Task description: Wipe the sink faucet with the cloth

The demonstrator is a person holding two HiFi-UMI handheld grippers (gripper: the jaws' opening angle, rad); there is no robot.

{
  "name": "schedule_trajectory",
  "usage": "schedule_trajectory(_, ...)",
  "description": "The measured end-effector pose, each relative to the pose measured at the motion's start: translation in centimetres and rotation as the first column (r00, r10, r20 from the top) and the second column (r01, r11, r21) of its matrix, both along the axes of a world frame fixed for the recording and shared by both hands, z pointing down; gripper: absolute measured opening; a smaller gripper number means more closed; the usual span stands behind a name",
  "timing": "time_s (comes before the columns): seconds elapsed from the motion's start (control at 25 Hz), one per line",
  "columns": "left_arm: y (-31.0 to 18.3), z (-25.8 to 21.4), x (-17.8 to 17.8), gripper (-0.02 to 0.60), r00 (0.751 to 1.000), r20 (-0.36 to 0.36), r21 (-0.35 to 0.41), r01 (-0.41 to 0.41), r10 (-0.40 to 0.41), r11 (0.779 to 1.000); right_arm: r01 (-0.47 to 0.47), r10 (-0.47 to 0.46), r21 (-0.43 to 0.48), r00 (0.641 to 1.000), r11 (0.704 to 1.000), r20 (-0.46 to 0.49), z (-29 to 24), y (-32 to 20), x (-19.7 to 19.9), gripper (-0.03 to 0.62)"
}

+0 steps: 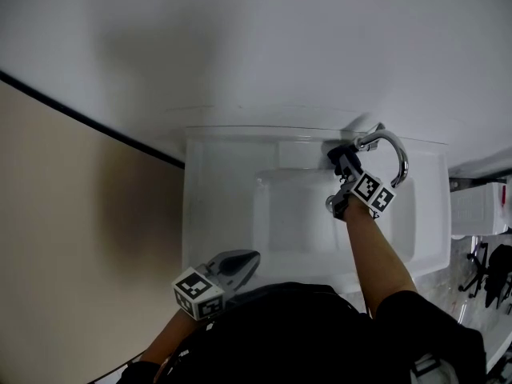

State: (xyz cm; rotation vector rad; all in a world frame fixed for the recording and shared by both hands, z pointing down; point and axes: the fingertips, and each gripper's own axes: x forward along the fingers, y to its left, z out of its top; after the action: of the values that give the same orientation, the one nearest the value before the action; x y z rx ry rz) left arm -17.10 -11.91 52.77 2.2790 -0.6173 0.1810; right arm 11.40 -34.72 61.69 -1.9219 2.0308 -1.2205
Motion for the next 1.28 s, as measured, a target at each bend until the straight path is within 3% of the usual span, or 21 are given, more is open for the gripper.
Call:
schedule_trajectory(0.24,0.2,-0.6,1.6,-0.008,0.999,-0.022,0.009,-0.039,0.039,0.999,0.064,-0.061,0.170,0.998,0.983,-0.021,-5.6,0.4,-0.2,0.123)
schedule_trajectory(0.36,0.2,-0.6,2.1,-0.008,0.999,-0.021,0.005,-0.046,0.046,0.999,0.067,-0.063,0.157,0.997,0.985,-0.034,-3.9,0.3,0.1,0.123)
schedule_trajectory(0.68,0.3,-0.4,1.0,-0.008,0.999,0.014,-0.005,-0.032,0.033,0.999,0.034,-0.034,0.013,0.999,0.999,-0.018,2.7,-0.2,0.2,0.123)
schedule_trajectory(1.0,0.1,-0.9,2.0,-0.008,0.999,0.001,0.006,-0.048,0.048,0.999,0.045,-0.038,0.116,0.998,0.992,-0.055,-2.8,2.2,3.0,0.123)
schedule_trajectory(1.28,0.6,-0.8,3.5,-0.008,0.996,0.023,-0.013,-0.083,0.084,0.996,0.027,-0.013,0.141,0.995,0.990,-0.098,-1.6,1.2,5.6,0.121)
